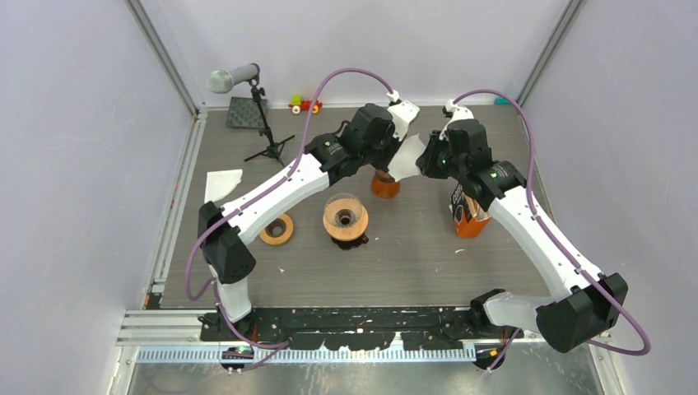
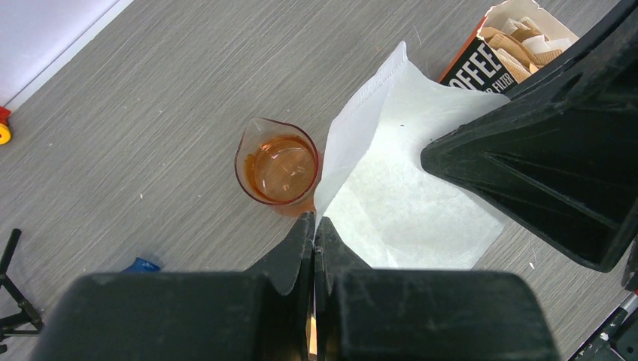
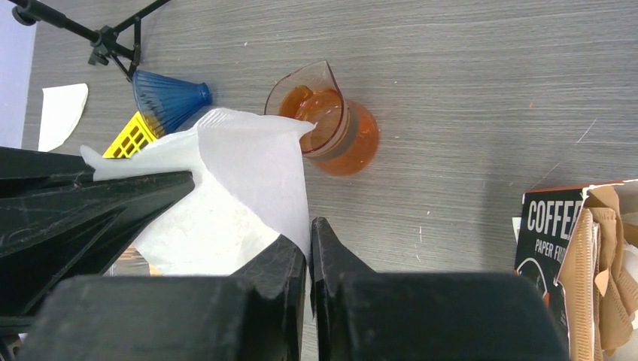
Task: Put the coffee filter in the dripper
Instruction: Place the coffee filter in the coffee dripper.
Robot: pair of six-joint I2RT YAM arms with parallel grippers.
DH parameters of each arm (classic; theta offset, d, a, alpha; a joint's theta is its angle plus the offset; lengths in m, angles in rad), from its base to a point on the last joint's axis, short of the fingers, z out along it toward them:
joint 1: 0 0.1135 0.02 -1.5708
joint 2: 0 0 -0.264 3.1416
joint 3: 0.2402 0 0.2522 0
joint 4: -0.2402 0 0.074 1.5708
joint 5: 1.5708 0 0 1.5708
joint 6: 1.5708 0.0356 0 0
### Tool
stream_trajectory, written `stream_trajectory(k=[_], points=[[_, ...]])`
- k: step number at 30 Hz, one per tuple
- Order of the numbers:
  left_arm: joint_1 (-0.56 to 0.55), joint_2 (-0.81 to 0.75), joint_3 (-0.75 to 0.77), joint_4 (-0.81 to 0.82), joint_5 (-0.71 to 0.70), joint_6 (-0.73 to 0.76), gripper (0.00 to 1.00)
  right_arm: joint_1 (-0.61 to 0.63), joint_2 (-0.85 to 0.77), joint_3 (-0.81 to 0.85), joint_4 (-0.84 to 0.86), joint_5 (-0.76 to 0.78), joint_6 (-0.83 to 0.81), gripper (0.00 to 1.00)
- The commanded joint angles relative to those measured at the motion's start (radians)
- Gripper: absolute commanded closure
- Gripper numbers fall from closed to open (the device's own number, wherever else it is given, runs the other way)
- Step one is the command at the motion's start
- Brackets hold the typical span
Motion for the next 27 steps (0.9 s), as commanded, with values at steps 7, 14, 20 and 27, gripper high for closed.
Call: stream_trajectory(k=[7, 14, 20, 27], points=[[-0.004, -0.066, -0.006, 0.028, -0.008, 0.003, 1.0, 0.006, -0.019, 0.012, 0.041, 0.024, -0.018, 0.87], [-0.004, -0.068, -0.007, 0.03, -0.019, 0.002, 1.0, 0.006, -0.022, 0.01, 0.041, 0.024, -0.019, 0.87], [-0.004, -0.069, -0.008, 0.029, -0.029, -0.002, 1.0, 0.006, -0.023, 0.008, 0.04, 0.017, -0.016, 0.87], [-0.004, -0.068, -0.006, 0.027, -0.033, -0.009, 1.0, 0.005, -0.023, 0.008, 0.042, 0.007, -0.013, 0.84]])
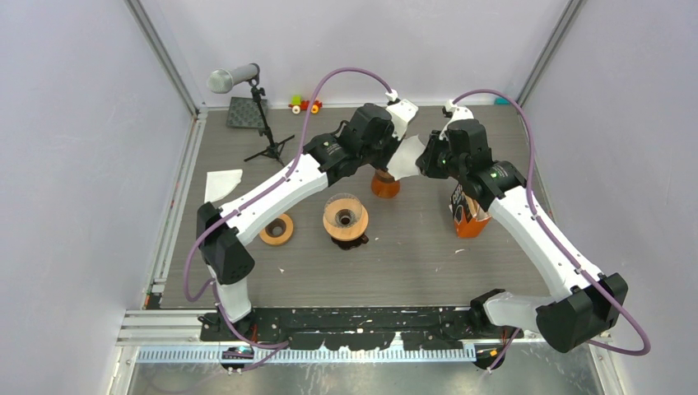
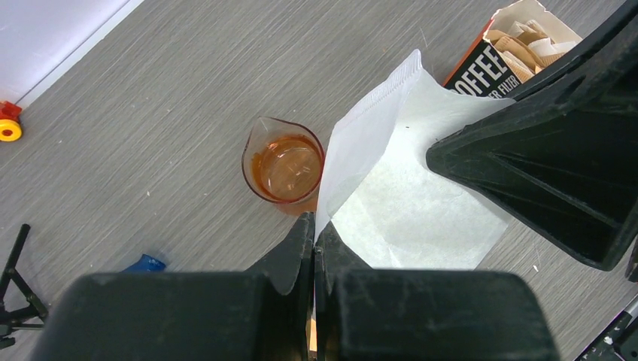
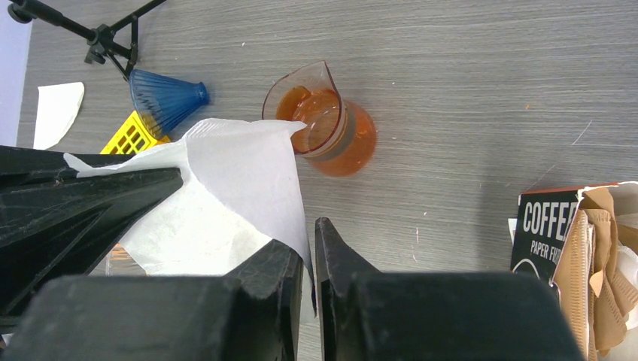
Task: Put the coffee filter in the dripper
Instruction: Place the coffee filter in the coffee dripper.
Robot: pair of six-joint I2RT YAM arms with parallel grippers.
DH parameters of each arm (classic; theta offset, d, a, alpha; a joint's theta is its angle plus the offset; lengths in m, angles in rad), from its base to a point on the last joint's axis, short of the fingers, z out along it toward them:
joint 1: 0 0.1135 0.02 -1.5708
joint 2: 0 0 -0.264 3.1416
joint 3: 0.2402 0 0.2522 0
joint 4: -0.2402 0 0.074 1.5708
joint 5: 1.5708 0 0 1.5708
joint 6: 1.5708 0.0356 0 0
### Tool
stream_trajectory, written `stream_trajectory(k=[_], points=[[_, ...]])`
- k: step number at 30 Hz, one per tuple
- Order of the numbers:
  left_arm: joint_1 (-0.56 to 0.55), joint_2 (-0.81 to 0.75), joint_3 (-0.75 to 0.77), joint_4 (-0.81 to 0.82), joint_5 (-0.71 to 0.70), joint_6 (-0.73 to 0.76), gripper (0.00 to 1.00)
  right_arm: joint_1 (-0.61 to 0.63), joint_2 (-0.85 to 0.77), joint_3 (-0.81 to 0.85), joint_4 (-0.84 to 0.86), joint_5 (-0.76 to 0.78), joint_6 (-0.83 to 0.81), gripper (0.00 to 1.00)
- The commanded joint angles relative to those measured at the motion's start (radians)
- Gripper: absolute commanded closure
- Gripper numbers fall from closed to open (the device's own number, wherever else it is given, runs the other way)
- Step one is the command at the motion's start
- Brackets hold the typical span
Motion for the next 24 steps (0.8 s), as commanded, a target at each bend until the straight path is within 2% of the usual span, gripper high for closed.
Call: stream_trajectory(k=[1, 16, 24], points=[[-0.004, -0.059, -0.002, 0.027, -0.018, -0.008, 1.0, 0.005, -0.024, 0.008, 0.042, 0.002, -0.001, 0.83], [-0.002, -0.059, 0.002, 0.027, -0.03, -0.022, 1.0, 0.005, -0.029, 0.002, 0.046, -0.007, 0.0, 0.81], [-0.002, -0.059, -0.009, 0.031, -0.015, -0.015, 1.0, 0.005, -0.037, 0.003, 0.059, -0.074, -0.004, 0.73]])
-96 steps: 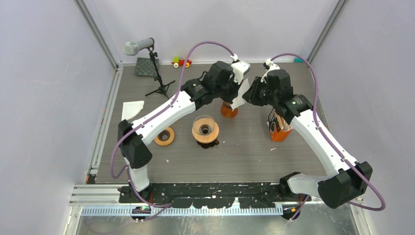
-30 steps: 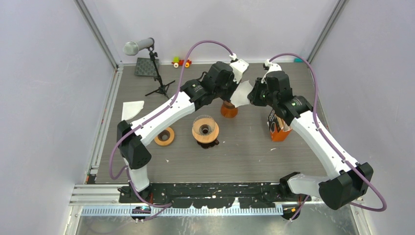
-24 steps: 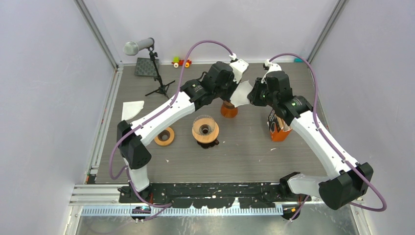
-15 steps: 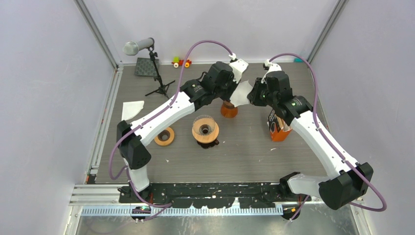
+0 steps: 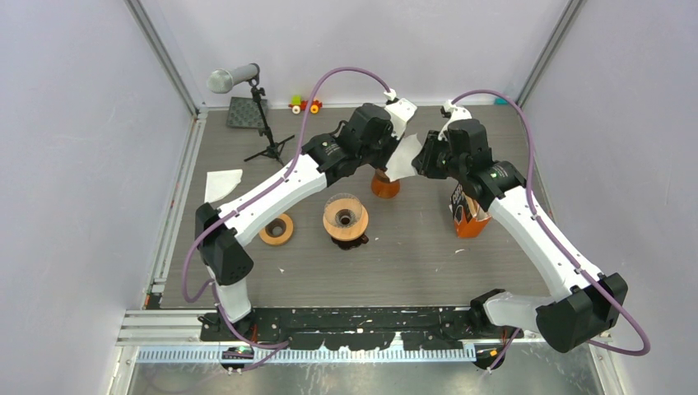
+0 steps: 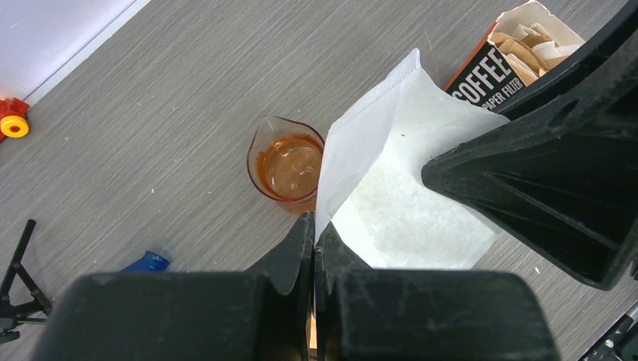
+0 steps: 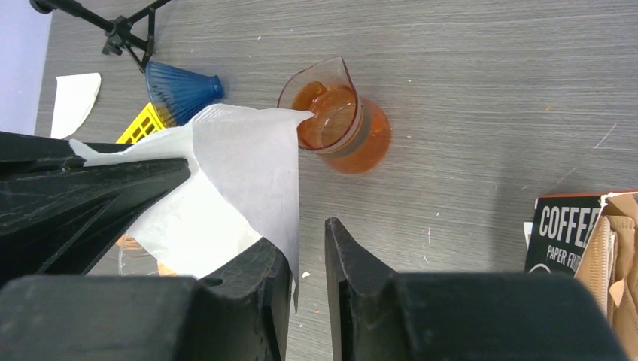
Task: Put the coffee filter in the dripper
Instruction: Place the coffee filter in the coffee dripper.
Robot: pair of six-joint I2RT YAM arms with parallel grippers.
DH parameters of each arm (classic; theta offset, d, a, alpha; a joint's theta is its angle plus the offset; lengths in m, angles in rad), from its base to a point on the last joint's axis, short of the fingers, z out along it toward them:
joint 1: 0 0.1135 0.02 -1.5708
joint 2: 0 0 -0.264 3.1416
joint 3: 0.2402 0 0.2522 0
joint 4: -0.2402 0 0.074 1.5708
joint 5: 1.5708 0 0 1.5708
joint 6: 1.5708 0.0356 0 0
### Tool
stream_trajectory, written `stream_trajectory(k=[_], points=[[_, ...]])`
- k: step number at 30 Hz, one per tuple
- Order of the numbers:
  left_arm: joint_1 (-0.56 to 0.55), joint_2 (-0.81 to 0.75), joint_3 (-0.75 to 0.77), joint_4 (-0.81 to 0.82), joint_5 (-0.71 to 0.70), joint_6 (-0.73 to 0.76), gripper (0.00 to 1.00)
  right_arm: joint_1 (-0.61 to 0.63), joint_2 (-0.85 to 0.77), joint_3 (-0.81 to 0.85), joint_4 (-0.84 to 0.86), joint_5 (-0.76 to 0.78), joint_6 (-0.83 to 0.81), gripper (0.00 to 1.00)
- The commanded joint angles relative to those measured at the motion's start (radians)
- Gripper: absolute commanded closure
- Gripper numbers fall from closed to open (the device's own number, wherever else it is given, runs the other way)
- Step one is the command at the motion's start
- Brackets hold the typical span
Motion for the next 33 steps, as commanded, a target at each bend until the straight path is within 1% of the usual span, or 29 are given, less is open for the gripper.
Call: stream_trajectory(k=[1, 8, 14, 22, 25, 33], points=[[-0.002, -0.052, -0.012, 0.035, 0.003, -0.003, 1.0, 0.005, -0.04, 0.006, 0.057, -0.04, -0.01, 0.72], [-0.002, -0.099, -0.101, 0.083, 0.066, 0.038, 1.0, 0.005, -0.078, 0.008, 0.068, -0.027, -0.076, 0.63], [-0.002, -0.121, -0.135, 0.099, 0.11, 0.048, 1.0, 0.005, -0.085, 0.004, 0.083, -0.087, -0.116, 0.56], [-0.002, -0.118, -0.136, 0.096, 0.131, 0.048, 1.0, 0.005, -0.071, 0.005, 0.087, -0.147, -0.135, 0.54], [-0.002, -0.119, -0.138, 0.097, 0.161, 0.048, 1.0, 0.005, -0.075, 0.001, 0.099, -0.16, -0.135, 0.54], [-0.002, -0.125, -0.152, 0.104, 0.177, 0.047, 1.0, 0.005, -0.07, 0.007, 0.11, -0.144, -0.131, 0.53]])
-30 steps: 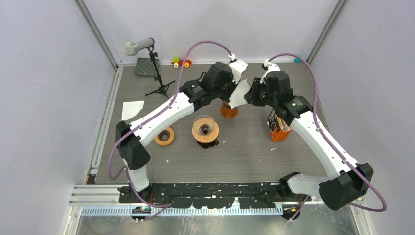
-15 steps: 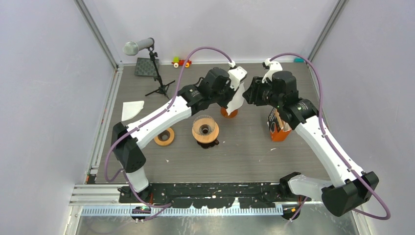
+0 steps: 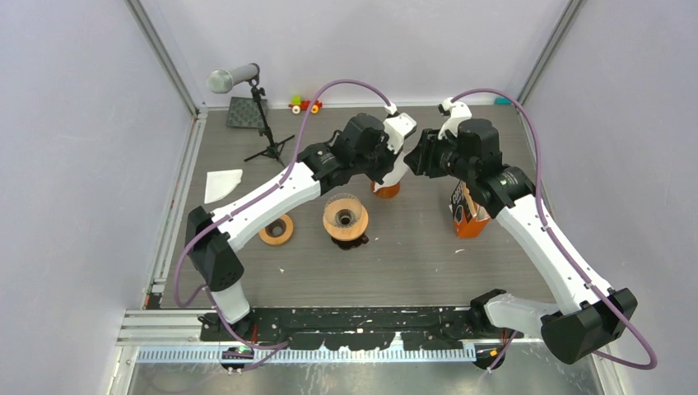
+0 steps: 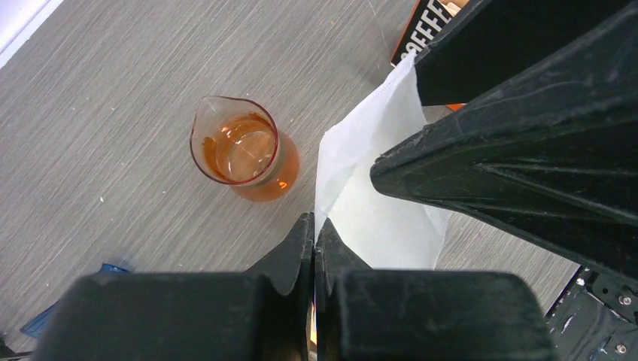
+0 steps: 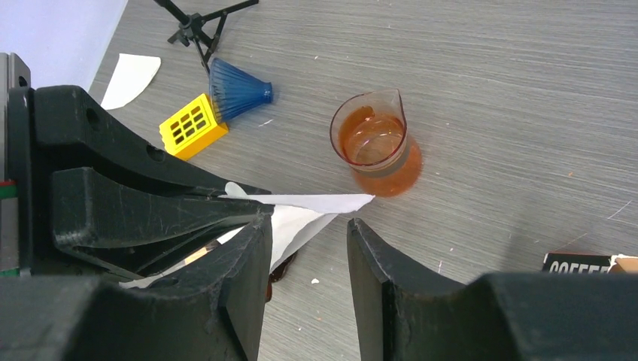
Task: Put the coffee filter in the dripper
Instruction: Place the coffee filter in the coffee dripper.
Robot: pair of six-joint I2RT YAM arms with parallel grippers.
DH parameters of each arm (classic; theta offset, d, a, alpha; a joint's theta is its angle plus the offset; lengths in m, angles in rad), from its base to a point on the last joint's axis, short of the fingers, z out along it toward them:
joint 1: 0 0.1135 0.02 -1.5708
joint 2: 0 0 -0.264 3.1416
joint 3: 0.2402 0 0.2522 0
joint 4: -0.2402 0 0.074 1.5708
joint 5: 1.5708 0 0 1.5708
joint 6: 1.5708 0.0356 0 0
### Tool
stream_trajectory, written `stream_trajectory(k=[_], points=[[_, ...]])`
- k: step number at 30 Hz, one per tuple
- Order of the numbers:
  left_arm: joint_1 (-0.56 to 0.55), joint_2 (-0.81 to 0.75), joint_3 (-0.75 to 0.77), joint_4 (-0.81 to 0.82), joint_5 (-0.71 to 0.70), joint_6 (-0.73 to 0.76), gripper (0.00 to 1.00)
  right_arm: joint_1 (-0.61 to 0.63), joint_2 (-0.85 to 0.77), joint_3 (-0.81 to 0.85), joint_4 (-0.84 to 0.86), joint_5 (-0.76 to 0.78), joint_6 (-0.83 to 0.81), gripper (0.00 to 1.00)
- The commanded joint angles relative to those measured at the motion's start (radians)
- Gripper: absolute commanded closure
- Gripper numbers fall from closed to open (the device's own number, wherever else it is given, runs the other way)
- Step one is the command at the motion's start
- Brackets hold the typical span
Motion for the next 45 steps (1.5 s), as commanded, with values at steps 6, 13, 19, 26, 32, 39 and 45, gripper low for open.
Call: stream_trajectory(k=[6, 13, 19, 26, 32, 39, 45], points=[[-0.003, -0.057, 0.0, 0.048, 0.018, 0.002, 1.0, 0.005, -0.02, -0.017, 0.044, 0.042, -0.025, 0.54], [-0.003, -0.059, 0.011, 0.038, 0.003, 0.002, 1.0, 0.005, -0.041, -0.032, 0.035, 0.058, -0.051, 0.53], [-0.003, -0.075, 0.016, 0.031, 0.004, 0.002, 1.0, 0.005, -0.057, -0.039, 0.012, 0.059, -0.071, 0.53], [-0.003, -0.077, 0.006, 0.033, 0.013, 0.001, 1.0, 0.005, -0.052, -0.025, -0.025, 0.013, -0.109, 0.53], [-0.001, -0.096, -0.001, 0.037, 0.01, 0.008, 1.0, 0.005, -0.073, -0.006, -0.037, -0.079, -0.128, 0.52], [0.001, -0.087, -0.004, 0.035, 0.057, -0.009, 1.0, 0.005, -0.072, 0.049, -0.042, -0.105, -0.106, 0.47], [0.001, -0.078, 0.003, 0.035, 0.075, -0.025, 1.0, 0.005, -0.062, 0.076, -0.046, -0.086, -0.079, 0.42]])
